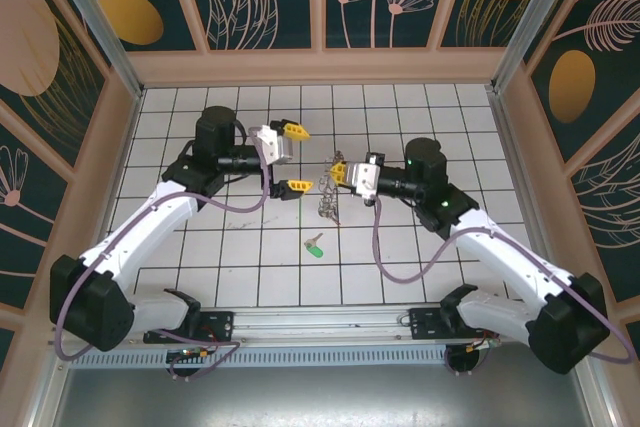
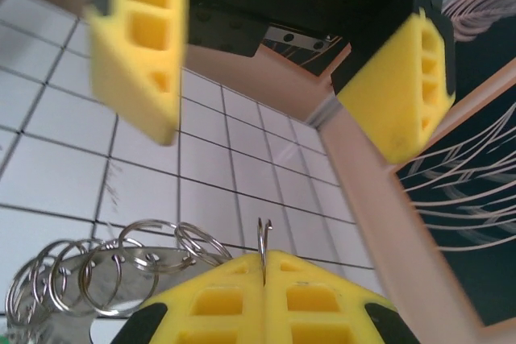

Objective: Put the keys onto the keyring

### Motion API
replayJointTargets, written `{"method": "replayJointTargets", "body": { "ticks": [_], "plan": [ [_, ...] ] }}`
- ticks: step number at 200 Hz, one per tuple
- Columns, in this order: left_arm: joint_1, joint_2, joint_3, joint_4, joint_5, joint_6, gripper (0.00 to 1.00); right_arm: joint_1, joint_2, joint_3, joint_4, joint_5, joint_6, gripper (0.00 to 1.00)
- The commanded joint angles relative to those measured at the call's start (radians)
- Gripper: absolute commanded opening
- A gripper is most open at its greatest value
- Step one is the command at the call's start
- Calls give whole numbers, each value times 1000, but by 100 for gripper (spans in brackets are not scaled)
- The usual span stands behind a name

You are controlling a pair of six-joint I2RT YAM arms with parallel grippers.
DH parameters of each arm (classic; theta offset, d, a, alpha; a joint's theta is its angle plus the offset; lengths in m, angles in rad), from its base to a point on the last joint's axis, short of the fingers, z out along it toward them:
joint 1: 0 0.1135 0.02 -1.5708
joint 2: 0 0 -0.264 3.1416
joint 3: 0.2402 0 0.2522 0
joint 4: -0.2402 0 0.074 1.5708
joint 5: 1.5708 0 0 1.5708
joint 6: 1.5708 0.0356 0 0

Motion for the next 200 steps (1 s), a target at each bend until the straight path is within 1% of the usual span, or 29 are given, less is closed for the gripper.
{"method": "replayJointTargets", "body": {
  "ticks": [1, 9, 21, 26, 31, 37, 44, 55, 60, 76, 92, 101, 112, 123, 125, 133, 138, 143, 150, 164, 174, 184, 200],
  "plan": [
    [3, -45, -13, -62, -151, -171, 99, -5, -81, -46, 8, 77, -274, 0],
    [3, -57, -32, -53, -220, -275, 99, -13, -96, -42, -19, 74, -321, 0],
    [4, -65, -56, -67, -373, -439, 99, -22, -107, -21, -74, 73, -365, 0],
    [3, -64, -65, -83, -432, -482, 99, -24, -111, -13, -93, 72, -377, 0],
    [3, -60, -68, -107, -460, -505, 99, -26, -114, -5, -114, 70, -389, 0],
    [3, -54, -68, -141, -455, -491, 99, -30, -119, 3, -139, 70, -403, 0],
    [3, -49, -68, -169, -421, -470, 99, -32, -123, 10, -164, 69, -416, 0],
    [2, -43, -121, -160, -387, -483, 99, -35, -125, 19, -185, 77, -419, 0],
    [1, -43, -142, -139, -379, -511, 97, -37, -126, 23, -196, 81, -424, 0],
    [-2, -43, -210, -43, -371, -630, 84, -41, -131, 30, -220, 95, -438, 0],
    [-34, -42, -257, 23, -349, -685, 82, -48, -139, 31, -231, 102, -444, 0],
    [-63, -35, -263, 27, -361, -679, 81, -49, -139, 35, -240, 109, -446, 0],
    [-97, -24, -259, -3, -398, -632, 81, -49, -131, 49, -274, 121, -449, 0],
    [-127, -6, -253, -42, -446, -573, 75, -48, -115, 81, -319, 148, -419, 0],
    [-132, 0, -251, -50, -456, -566, 74, -70, -112, 88, -327, 152, -406, 0],
    [-150, 24, -241, -74, -503, -559, 68, -99, -94, 117, -352, 158, -353, 0],
    [-159, 47, -233, -89, -536, -570, 62, -121, -86, 129, -359, 146, -320, 0],
    [-165, 75, -220, -109, -561, -575, 59, -151, -80, 137, -365, 127, -293, 0],
    [-183, 123, -196, -148, -586, -569, 58, -182, -85, 125, -331, 117, -252, 0],
    [-217, 209, -125, -251, -638, -535, 55, -240, -103, 93, -232, 124, -122, 0],
    [-236, 260, -81, -324, -644, -517, 54, -285, -95, 106, -234, 107, -57, 0],
    [-249, 307, -20, -383, -649, -534, 54, -312, -86, 116, -227, 112, 4, 0],
    [-272, 350, 23, -465, -611, -522, 47, -334, -82, 118, -207, 132, 63, 0]
  ]
}}
